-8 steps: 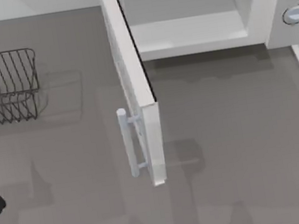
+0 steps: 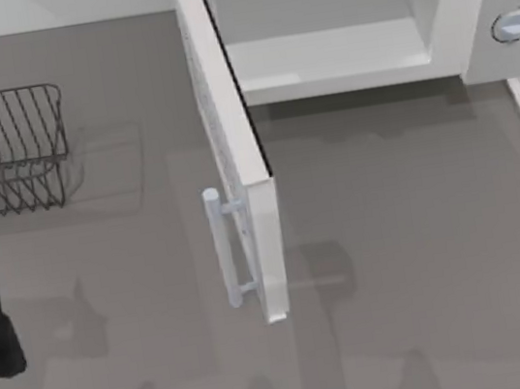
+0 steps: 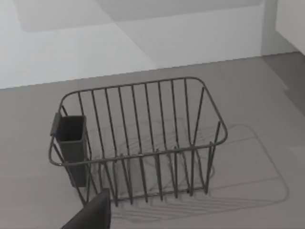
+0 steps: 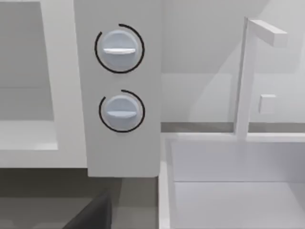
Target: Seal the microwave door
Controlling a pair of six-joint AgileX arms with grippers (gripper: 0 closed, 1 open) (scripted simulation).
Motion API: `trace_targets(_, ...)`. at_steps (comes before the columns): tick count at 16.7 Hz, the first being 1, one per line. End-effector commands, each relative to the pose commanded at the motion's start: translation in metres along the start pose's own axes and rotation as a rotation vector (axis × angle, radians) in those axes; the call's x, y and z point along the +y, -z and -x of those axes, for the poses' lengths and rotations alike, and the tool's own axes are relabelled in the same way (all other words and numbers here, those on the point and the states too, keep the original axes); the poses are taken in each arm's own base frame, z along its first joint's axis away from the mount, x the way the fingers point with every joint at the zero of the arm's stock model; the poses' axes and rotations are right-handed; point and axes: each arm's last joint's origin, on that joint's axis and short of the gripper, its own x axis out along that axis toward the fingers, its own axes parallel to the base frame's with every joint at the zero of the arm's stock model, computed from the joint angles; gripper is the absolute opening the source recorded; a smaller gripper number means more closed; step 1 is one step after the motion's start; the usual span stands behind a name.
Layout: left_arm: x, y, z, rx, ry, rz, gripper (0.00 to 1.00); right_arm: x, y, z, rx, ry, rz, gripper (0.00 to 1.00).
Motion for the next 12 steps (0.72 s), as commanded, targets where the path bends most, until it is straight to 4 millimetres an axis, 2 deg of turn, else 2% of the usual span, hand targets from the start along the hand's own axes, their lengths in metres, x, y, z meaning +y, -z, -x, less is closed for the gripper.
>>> trace_targets(3, -0.004, -0.031, -0.006, 0.159, 0.115, -0.102, 1.0, 0.0, 0.0, 0.0, 0.0, 0.0, 0.0, 1.0)
trace_targets(6, -0.01, -0.069, -0.02, 0.329, 0.26, -0.22, 1.0, 0.0, 0.0, 0.0, 0.0, 0.0, 0.0, 1.0)
trace_targets(12, -0.033, -0.146, -0.076, 0.62, 0.616, -0.451, 1.0, 0.0, 0.0, 0.0, 0.0, 0.0, 0.0, 1.0)
